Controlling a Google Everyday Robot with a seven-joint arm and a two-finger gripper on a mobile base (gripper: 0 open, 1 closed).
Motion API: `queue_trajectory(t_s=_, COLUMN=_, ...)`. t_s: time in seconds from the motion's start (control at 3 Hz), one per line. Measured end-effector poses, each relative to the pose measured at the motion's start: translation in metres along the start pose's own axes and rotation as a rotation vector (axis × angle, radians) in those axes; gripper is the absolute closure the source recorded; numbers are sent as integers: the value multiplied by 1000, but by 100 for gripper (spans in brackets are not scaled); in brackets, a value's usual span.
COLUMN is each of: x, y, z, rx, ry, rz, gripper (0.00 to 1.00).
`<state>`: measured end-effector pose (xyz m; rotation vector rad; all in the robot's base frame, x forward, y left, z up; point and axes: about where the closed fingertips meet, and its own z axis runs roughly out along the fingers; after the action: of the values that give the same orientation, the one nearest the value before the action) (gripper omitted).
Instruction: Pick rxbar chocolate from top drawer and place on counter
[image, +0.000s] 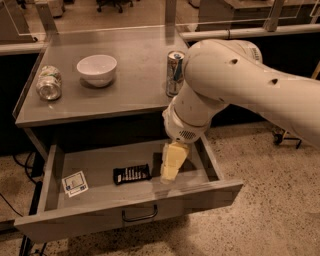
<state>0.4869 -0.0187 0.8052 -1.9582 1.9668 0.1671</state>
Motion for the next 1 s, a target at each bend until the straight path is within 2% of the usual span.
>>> queue_trajectory(t_s=0.67, x=0, y=-10, z=43, rx=6, ry=45, rz=7, gripper=0)
queue_trajectory(t_s=1.0, x=6, y=-18, z=58, rx=-7, ry=70, rz=19, gripper=0)
